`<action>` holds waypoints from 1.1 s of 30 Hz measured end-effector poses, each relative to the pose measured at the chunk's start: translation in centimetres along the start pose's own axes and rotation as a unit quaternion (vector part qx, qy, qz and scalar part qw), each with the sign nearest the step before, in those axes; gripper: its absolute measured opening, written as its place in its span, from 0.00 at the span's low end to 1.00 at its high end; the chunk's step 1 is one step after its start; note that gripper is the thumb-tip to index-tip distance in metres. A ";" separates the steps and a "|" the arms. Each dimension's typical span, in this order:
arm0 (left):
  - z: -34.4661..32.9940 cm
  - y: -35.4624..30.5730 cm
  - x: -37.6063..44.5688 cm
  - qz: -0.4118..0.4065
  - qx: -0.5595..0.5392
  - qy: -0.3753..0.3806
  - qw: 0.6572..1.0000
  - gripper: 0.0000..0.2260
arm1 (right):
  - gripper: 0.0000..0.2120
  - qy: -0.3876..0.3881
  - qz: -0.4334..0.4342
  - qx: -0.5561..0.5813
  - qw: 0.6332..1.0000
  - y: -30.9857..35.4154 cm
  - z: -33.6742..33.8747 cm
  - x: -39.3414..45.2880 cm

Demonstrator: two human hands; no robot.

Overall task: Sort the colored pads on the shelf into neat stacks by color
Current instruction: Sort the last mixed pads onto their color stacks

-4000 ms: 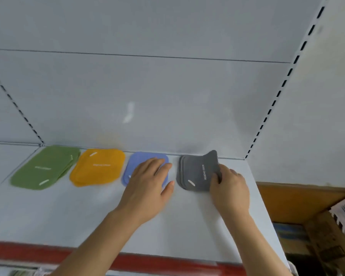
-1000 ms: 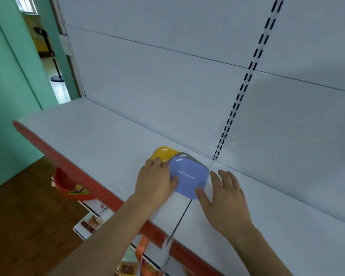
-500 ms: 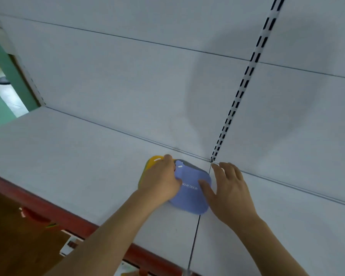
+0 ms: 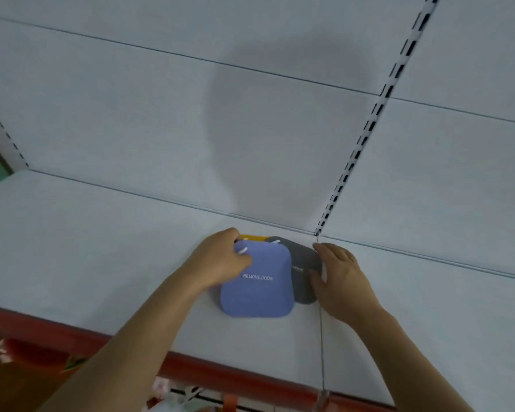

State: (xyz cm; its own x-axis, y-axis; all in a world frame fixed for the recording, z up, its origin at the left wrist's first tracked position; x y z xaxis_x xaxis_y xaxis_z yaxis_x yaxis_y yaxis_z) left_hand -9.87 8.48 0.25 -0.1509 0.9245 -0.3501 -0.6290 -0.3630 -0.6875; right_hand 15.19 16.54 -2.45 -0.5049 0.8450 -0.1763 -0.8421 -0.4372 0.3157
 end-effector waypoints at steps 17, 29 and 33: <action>3.5 3.2 -3.2 -0.031 -0.043 0.025 0.998 0.05 | 0.11 -0.004 -0.071 0.143 0.987 1.4 4.0 -2.2; -3.1 -5.5 -1.9 -0.176 -0.173 0.123 0.961 0.05 | 0.11 -0.127 -0.133 0.252 0.950 -4.0 6.8 -14.9; -6.7 -10.2 -2.5 -0.199 -0.209 0.203 0.936 0.06 | 0.09 -0.167 -0.151 0.278 0.934 -7.4 6.7 -18.4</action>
State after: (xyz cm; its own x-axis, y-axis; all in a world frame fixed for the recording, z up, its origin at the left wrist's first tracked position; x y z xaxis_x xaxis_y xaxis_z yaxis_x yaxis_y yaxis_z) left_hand 2.03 9.07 3.89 0.3870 0.9067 -0.1675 -0.2083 -0.0910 -0.9738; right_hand 31.98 6.28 4.66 -0.0939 0.9935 -0.0643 -0.6617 -0.0140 0.7496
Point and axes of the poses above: each hand's wrist, its own x-axis towards the middle knuckle, its own z-axis out of the back of the hand, y = z × x, the point moved 1 cm from there along x, towards the middle knuckle, and after that the axes turned 15 degrees about y, right-handed, at the moved point
